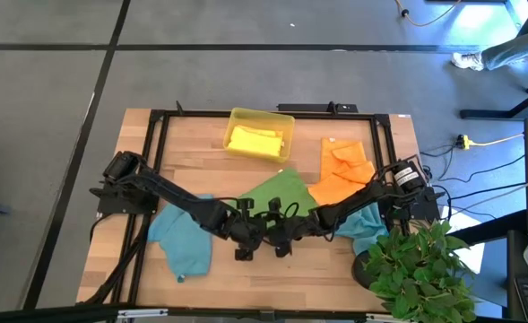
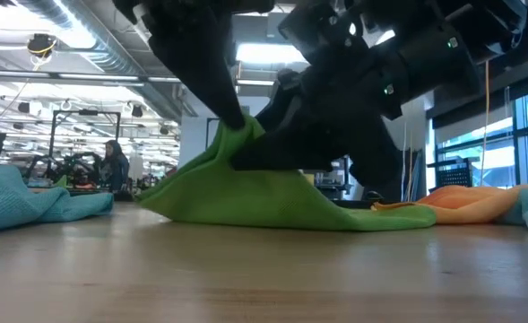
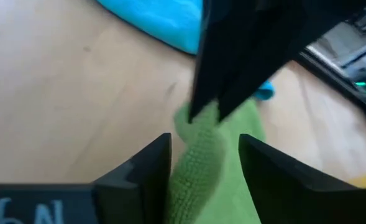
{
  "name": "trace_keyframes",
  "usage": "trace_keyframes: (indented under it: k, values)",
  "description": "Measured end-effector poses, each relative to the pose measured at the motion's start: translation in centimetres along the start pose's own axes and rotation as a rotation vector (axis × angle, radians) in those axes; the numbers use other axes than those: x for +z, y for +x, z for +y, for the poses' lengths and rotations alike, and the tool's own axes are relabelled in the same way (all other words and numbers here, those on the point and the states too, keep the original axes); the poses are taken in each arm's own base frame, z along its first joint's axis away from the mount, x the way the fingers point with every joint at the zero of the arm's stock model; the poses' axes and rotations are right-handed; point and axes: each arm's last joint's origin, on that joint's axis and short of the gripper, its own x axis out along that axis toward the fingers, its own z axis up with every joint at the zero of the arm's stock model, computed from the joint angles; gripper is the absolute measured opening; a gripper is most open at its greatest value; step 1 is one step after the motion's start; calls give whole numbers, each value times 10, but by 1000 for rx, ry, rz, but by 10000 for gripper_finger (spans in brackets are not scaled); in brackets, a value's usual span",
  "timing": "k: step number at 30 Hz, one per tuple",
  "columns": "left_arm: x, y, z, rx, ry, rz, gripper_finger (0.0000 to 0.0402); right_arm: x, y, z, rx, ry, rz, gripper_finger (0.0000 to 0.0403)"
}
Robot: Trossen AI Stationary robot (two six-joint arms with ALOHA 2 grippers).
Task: Fold microfiber towels
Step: Fold the green towel
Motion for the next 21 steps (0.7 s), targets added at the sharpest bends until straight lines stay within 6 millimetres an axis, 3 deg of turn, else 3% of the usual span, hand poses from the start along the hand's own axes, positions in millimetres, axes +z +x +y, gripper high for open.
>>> trace_keyframes:
  k: [21]
  values:
    - [-2,0,0,-7,-1,25,0,14,2,0,-8,-23,6,140]
